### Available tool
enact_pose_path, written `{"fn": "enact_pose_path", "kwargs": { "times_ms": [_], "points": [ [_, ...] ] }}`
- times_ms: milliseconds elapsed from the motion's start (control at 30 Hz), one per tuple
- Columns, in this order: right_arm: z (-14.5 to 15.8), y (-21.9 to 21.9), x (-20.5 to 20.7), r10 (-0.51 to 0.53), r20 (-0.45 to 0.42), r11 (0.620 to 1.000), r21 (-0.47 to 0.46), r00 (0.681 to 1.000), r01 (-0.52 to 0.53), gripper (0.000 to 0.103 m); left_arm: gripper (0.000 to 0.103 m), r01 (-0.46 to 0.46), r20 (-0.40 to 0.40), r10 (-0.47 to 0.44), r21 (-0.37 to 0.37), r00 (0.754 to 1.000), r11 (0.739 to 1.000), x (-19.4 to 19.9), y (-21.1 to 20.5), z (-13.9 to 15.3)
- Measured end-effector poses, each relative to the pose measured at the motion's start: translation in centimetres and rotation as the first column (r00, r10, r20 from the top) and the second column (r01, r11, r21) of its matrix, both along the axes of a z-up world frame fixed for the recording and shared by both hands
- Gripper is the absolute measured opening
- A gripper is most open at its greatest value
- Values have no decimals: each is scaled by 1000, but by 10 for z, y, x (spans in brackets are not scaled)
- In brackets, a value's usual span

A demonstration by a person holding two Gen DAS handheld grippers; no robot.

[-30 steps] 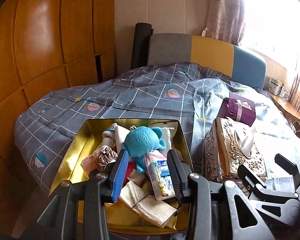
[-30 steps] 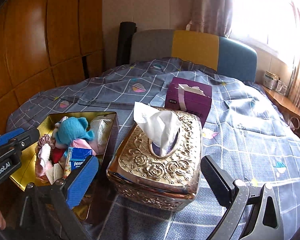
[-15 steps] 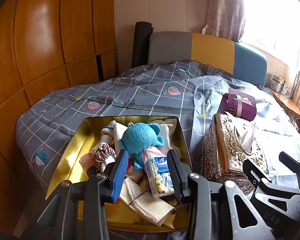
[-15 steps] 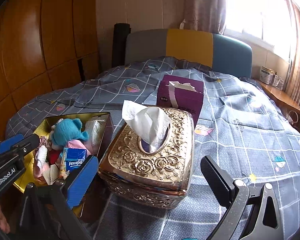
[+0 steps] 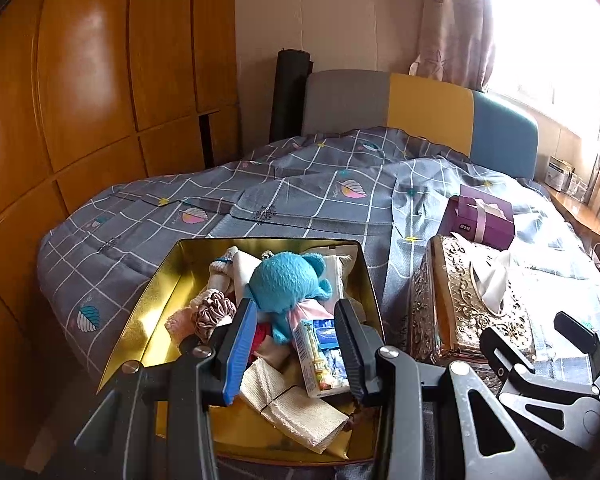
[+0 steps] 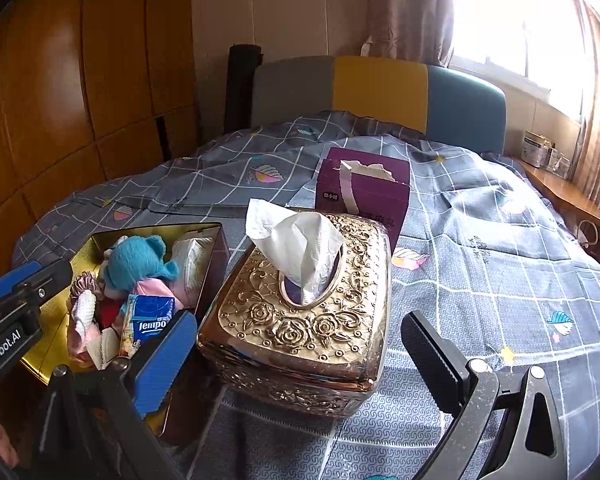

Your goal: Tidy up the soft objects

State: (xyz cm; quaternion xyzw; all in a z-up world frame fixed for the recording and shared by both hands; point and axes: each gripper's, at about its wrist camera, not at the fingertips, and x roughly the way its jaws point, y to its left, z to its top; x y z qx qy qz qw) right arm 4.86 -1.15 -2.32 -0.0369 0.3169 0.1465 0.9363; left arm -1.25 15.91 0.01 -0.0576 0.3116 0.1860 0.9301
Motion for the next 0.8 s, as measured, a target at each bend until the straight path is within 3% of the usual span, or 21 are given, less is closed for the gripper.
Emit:
{"fn": "enact_pose_path", "kwargs": {
  "times_ms": [633,800],
  "points": [
    [0,0,-1,-1,3,1000,-7,1000,1,103,40,11,-1,-11,-12,1000,1000,-3,1,0],
    [0,0,-2,-1,7,1000,-12,1000,1,103,40,18,35,-17,-10,999,1000,-6,3,3]
  ]
}}
